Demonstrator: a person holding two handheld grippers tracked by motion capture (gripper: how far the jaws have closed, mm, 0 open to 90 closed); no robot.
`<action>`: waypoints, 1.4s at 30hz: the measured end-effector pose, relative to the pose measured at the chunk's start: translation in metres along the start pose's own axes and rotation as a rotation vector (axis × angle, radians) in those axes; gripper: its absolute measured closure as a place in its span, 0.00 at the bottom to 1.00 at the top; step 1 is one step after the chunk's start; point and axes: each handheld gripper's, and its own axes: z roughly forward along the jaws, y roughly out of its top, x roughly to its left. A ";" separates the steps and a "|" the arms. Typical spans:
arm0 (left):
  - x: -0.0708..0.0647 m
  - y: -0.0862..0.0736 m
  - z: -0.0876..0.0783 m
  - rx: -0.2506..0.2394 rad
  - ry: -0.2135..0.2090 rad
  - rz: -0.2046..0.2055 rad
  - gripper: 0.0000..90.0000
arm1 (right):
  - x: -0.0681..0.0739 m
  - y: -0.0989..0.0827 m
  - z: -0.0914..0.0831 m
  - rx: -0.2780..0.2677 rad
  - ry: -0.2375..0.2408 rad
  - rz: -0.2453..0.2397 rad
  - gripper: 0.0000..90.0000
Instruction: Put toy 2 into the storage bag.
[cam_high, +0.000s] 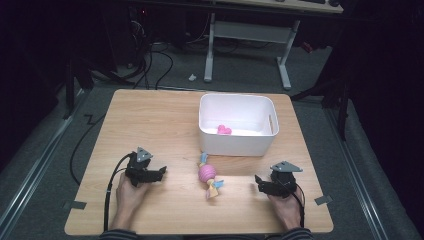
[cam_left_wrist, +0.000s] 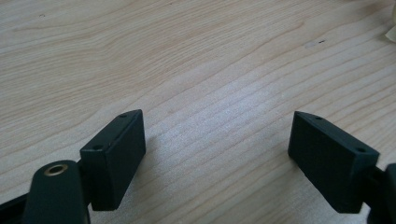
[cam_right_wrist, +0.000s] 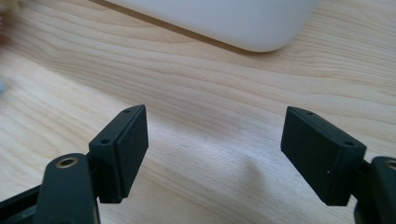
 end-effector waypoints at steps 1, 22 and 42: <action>0.000 0.000 0.000 0.000 0.000 0.000 0.21 | 0.000 0.000 0.000 0.002 0.030 0.008 0.30; 0.000 0.000 0.000 0.000 -0.001 -0.001 0.21 | 0.043 0.032 0.004 0.002 0.307 -0.064 0.36; 0.000 0.000 0.000 -0.001 0.000 -0.003 0.21 | 0.097 0.076 0.025 0.062 0.402 -0.238 0.36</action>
